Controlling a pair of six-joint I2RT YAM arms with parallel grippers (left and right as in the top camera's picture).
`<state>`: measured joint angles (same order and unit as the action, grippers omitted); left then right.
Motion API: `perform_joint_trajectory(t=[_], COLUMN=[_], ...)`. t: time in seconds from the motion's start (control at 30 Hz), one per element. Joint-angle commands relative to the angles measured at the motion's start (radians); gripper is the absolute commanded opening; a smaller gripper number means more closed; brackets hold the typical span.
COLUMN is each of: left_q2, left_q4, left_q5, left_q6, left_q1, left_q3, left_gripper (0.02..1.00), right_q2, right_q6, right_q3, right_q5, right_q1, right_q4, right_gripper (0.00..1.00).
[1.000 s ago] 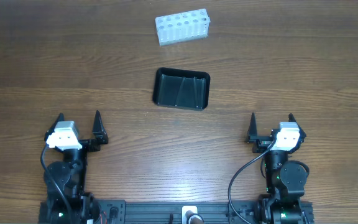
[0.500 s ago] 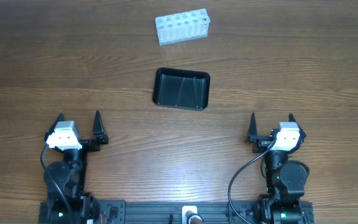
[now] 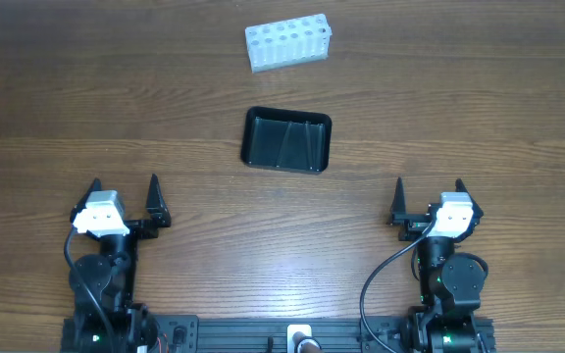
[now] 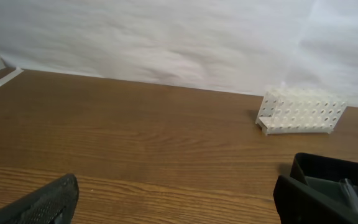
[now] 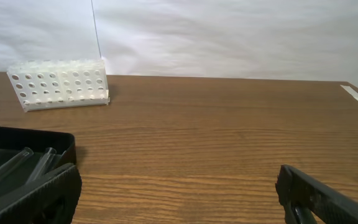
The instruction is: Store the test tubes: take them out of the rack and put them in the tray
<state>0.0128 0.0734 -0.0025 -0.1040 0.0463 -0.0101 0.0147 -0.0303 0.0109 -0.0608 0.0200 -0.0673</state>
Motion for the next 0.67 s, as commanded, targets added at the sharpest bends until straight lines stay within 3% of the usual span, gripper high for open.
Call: perform_joint_trajectory(t=[0.03, 0.67], left_q2=[-0.007, -0.007], left_q4=[0.003, 0.003], left_q5=[0.013, 0.013], left_q6=[0.015, 0.015], left_q1=[0.005, 0.005], left_q3=[0.004, 0.004], left_gripper=[0.998, 0.998], right_q2=[-0.010, -0.010], right_q6=[0.003, 0.003], right_q3=[-0.005, -0.005], right_q5=[0.011, 0.011], right_q1=[-0.008, -0.008], right_q4=[-0.005, -0.005], right_gripper=[0.991, 0.993])
